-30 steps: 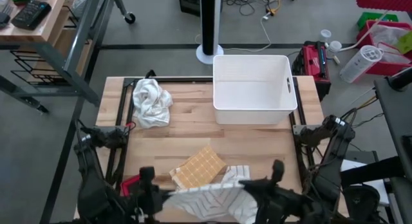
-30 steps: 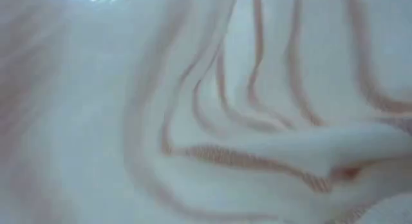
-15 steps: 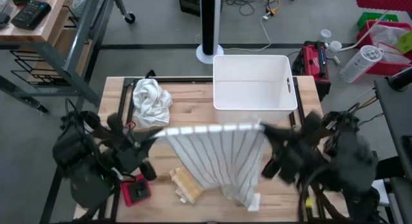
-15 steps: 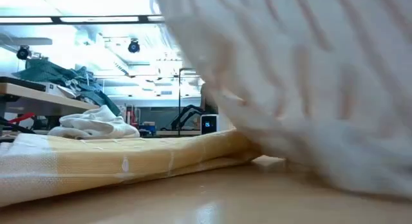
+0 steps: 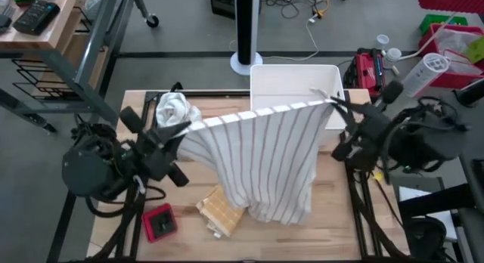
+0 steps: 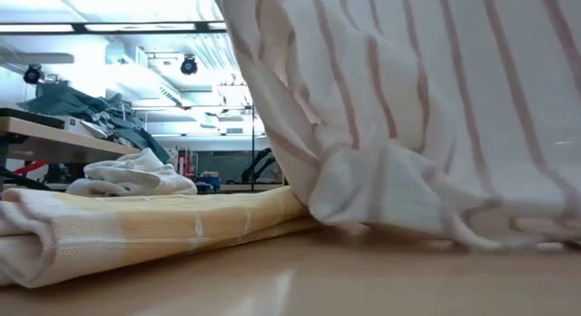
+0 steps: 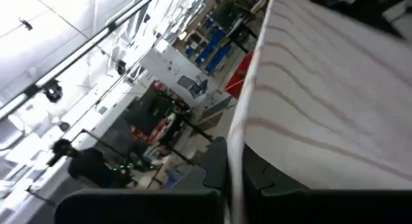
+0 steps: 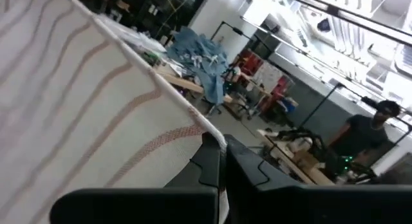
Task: Fold towel
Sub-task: Fold the white kitchen towel
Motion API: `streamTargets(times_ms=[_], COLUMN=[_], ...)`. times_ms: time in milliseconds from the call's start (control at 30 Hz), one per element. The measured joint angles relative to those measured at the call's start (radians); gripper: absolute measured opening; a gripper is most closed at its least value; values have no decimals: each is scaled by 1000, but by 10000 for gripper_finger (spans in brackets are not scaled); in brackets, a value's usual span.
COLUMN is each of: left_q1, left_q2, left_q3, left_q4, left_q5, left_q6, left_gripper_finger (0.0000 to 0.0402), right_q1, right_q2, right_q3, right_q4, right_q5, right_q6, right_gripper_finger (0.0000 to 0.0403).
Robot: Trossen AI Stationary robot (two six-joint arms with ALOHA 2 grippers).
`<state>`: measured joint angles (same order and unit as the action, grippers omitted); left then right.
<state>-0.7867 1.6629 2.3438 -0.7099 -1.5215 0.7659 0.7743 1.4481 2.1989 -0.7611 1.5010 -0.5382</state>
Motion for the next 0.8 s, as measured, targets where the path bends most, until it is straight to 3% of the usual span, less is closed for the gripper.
streamTargets(times_ms=[267, 400, 600, 800], left_q1=[94, 243, 485, 548], left_q2=[-8, -36, -69, -102], left_q3=[-5, -4, -4, -4], left_q4=[-10, -6, 14, 97], left_q5=[66, 237, 256, 380], left_q6=[41, 54, 156, 207], left_gripper_finger=[0, 0, 0, 0], right_q1=[-116, -214, -321, -327], right_q2=[-62, -103, -151, -180], right_q3=[6, 10, 10, 18], right_q4=[1, 14, 47, 72], right_q5=[-30, -99, -191, -239], right_q6=[-96, -117, -125, -79], right_gripper_finger=[0, 0, 0, 0])
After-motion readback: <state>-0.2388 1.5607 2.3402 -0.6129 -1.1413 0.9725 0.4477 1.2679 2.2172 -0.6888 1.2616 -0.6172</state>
